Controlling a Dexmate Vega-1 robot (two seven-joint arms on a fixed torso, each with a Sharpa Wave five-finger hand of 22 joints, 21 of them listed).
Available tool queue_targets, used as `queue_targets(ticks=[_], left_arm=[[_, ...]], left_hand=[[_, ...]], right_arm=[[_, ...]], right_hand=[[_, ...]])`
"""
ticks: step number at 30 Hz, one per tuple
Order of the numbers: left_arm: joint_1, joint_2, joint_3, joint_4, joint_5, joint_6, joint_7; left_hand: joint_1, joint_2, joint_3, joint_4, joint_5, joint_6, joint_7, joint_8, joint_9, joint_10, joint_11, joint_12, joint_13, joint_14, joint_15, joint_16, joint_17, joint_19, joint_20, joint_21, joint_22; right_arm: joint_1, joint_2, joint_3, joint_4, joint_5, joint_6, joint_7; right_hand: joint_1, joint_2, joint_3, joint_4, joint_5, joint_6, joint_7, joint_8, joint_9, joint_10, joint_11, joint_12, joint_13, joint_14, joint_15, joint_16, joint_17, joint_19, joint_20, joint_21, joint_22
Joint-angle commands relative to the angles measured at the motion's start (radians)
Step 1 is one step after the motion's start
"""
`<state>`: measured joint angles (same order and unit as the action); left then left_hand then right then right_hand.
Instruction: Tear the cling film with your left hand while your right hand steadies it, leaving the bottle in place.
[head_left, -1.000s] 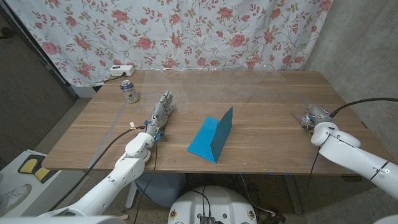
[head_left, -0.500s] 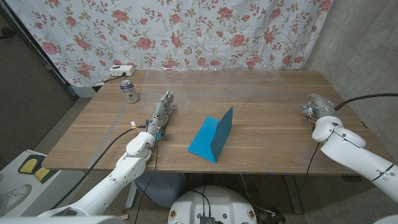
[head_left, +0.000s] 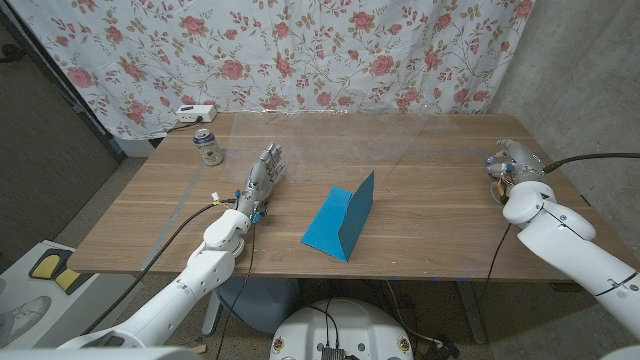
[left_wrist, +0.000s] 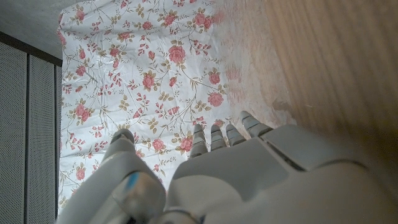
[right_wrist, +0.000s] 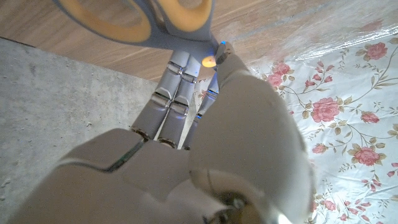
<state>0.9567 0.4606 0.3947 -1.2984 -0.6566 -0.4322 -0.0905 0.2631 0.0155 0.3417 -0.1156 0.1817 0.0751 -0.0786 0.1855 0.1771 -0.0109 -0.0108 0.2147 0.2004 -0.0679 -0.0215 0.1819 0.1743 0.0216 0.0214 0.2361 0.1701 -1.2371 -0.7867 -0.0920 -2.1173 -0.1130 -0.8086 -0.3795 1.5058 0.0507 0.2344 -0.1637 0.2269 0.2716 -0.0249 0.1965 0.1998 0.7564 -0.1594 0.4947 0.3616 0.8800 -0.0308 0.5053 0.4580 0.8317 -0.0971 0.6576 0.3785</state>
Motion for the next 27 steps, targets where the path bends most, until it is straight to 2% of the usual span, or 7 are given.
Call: queue_targets(ticks=[1,5,7,8,10,17,27], left_arm=[[0.000,0.000,0.002,-0.013,0.000,-0.013,-0.013],[0.004,0.002,0.002,-0.020,0.000,-0.018,-0.017],[0.006,0.001,0.003,-0.023,-0.005,-0.020,-0.024],[0.006,0.001,0.003,-0.023,-0.005,-0.021,-0.025],[0.005,0.000,0.005,-0.024,-0.005,-0.024,-0.031],[0.006,-0.002,0.009,-0.028,-0.004,-0.034,-0.041],[0.006,-0.002,0.011,-0.033,-0.005,-0.037,-0.049]], left_hand=[[-0.008,0.003,-0.003,0.000,0.006,0.005,-0.004,0.000,0.001,0.000,-0.004,0.003,0.000,-0.007,0.004,0.003,0.004,0.009,0.000,-0.004,0.003],[-0.009,0.003,-0.003,0.000,0.006,0.005,-0.004,0.000,0.001,0.001,-0.003,0.004,0.000,-0.007,0.004,0.003,0.004,0.010,-0.001,-0.005,0.003],[-0.009,0.004,-0.003,0.000,0.006,0.006,-0.005,0.000,0.001,0.001,-0.002,0.004,0.000,-0.007,0.004,0.003,0.004,0.010,0.000,-0.005,0.003],[-0.009,0.004,-0.003,0.000,0.006,0.006,-0.005,0.000,0.001,0.002,-0.001,0.004,0.000,-0.007,0.003,0.003,0.004,0.010,0.000,-0.006,0.003],[-0.009,0.004,-0.003,-0.001,0.006,0.007,-0.005,0.001,0.001,0.002,-0.003,0.004,0.000,-0.006,0.004,0.003,0.004,0.010,0.000,-0.006,0.003],[-0.010,0.005,-0.004,-0.001,0.006,0.009,-0.004,0.001,0.001,0.009,-0.003,0.007,0.000,-0.005,0.004,0.003,0.003,0.012,0.001,-0.009,0.003],[-0.011,0.005,-0.004,-0.002,0.007,0.012,-0.004,0.002,0.001,0.013,-0.003,0.008,0.000,-0.004,0.003,0.003,0.003,0.015,0.000,-0.012,0.003]], right_arm=[[-0.001,0.065,0.046,-0.044,0.010,0.029,0.051],[0.007,0.078,0.048,-0.056,0.013,0.035,0.070],[0.013,0.093,0.053,-0.065,0.028,0.044,0.086],[0.013,0.095,0.053,-0.065,0.026,0.045,0.088],[0.018,0.111,0.060,-0.070,0.044,0.062,0.105],[0.018,0.190,0.110,-0.073,0.118,0.112,0.152],[0.008,0.234,0.133,-0.078,0.159,0.191,0.199]], right_hand=[[0.028,0.018,0.001,0.003,0.008,0.007,0.004,0.001,0.003,0.001,0.003,-0.004,0.001,0.095,-0.209,-0.001,0.142,-0.002,-0.054,0.014,0.008],[0.031,0.018,0.000,0.003,0.010,0.007,0.006,0.001,0.003,0.010,0.012,0.000,-0.001,0.098,-0.209,-0.004,0.147,-0.005,-0.056,0.027,0.012],[0.034,0.017,-0.002,0.003,0.011,0.008,0.006,0.001,0.003,-0.025,0.011,-0.015,-0.005,0.101,-0.209,-0.010,0.153,-0.010,-0.056,0.043,0.018],[0.036,0.017,-0.003,0.004,0.013,0.004,0.008,0.000,0.003,-0.062,0.023,-0.031,-0.009,0.104,-0.208,-0.017,0.158,-0.017,-0.058,0.062,0.024],[0.037,0.016,-0.004,0.005,0.015,-0.001,0.007,-0.001,0.003,-0.086,0.021,-0.043,-0.012,0.106,-0.208,-0.021,0.162,-0.021,-0.058,0.075,0.028],[0.038,0.015,-0.005,0.005,0.016,-0.012,0.010,-0.002,0.002,-0.103,0.028,-0.053,-0.016,0.107,-0.208,-0.028,0.167,-0.024,-0.059,0.092,0.032],[0.038,0.016,-0.005,0.007,0.018,-0.012,0.014,0.000,0.002,-0.100,0.031,-0.055,-0.019,0.109,-0.207,-0.034,0.172,-0.031,-0.061,0.108,0.036]])
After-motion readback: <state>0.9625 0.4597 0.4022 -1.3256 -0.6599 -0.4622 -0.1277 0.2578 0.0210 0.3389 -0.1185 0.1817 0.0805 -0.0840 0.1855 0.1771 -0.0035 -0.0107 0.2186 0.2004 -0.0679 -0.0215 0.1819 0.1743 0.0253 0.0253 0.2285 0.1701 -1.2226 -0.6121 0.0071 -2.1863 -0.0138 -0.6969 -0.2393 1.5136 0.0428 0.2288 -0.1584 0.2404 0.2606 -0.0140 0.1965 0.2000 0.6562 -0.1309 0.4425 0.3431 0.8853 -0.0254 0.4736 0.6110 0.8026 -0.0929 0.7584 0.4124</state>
